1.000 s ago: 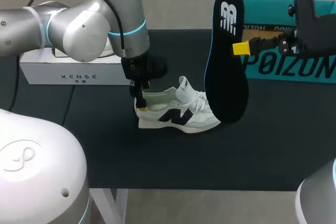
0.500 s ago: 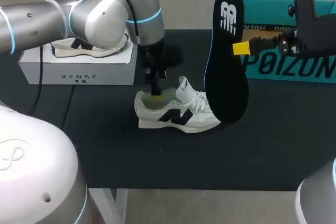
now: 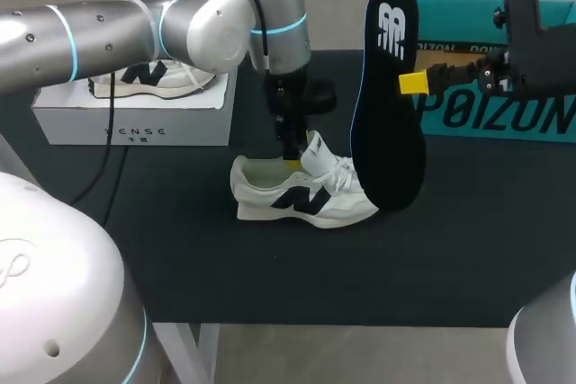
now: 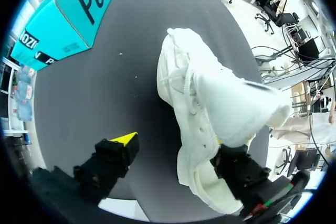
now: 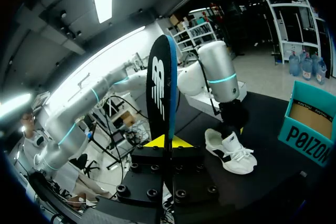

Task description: Take the shoe out of the shoebox, open the shoe tongue, remove and reinsert the insole, then place the shoe into the shoebox

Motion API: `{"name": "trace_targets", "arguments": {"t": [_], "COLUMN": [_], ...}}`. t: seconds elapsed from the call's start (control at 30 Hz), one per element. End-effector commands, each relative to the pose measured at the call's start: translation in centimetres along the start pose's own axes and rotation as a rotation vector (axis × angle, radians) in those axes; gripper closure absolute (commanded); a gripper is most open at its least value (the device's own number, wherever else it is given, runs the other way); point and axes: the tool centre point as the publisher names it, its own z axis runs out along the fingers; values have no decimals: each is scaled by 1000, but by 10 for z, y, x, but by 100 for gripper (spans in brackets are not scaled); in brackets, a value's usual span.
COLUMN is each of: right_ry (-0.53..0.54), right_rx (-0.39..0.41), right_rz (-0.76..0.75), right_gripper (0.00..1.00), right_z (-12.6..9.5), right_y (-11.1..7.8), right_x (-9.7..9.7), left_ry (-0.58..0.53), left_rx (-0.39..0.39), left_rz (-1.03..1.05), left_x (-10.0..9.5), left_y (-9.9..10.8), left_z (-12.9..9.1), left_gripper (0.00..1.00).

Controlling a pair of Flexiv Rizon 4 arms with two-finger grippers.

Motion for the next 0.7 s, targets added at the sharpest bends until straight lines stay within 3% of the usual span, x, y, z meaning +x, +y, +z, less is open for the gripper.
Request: {"name": "trace_targets", "arguments": {"t": [0.03,0.5,0.57,0.63,0.7], "right_ry": [1,1,1,1,1], "right_rx": [2,2,2,2,2], "right_rz": [1,1,1,1,1], "right_gripper": [100,100,100,100,100], "right_z": [3,3,3,3,3], "right_y": [2,2,2,2,2], "right_x": [-1,-1,-1,-1,-1], "left_ry": [10,10,-7,37,97], "left_rx": [3,3,-32,-116,-128], "left_rz": [3,3,188,392,588], "left_x": [-4,-4,-2,-3,-6], "left_y": [1,1,-1,-5,-9], "left_z": [3,3,-9,-18,-28], "left_gripper": [100,100,100,100,100]}}
